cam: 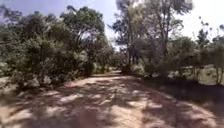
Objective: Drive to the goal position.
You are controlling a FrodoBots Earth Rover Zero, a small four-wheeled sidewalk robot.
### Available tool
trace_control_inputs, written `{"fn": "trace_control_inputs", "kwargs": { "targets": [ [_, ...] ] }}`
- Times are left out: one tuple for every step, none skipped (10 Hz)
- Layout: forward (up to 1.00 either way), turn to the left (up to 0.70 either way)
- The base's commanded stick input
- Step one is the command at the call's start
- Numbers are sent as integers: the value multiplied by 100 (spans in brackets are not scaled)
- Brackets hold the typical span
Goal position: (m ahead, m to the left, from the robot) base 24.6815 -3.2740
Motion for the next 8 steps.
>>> {"fn": "trace_control_inputs", "kwargs": {
  "targets": [
    [70,0],
    [70,0],
    [70,0],
    [70,0],
    [70,0],
    [70,0],
    [70,0],
    [70,0]
  ]
}}
